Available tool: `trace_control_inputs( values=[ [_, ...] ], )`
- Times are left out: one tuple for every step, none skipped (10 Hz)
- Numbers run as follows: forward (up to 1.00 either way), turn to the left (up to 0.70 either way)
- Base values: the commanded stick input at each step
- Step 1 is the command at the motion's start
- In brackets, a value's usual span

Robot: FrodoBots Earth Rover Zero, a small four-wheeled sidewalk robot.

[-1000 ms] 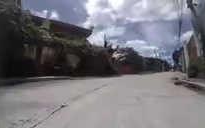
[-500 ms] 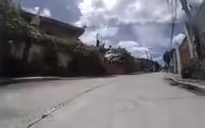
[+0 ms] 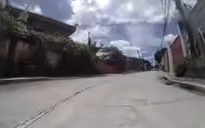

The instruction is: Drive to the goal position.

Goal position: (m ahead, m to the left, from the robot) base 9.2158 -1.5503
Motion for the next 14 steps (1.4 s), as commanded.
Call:
trace_control_inputs(
  values=[
    [0.70, -0.35],
    [0.70, -0.35],
    [0.70, -0.35],
    [0.70, -0.35],
    [0.70, -0.35],
    [0.70, -0.24],
    [0.70, -0.08],
    [0.70, -0.01],
    [0.70, 0.00],
    [0.70, 0.00],
    [0.70, 0.00],
    [0.70, 0.00],
    [0.70, 0.00],
    [0.70, 0.00]
  ],
)
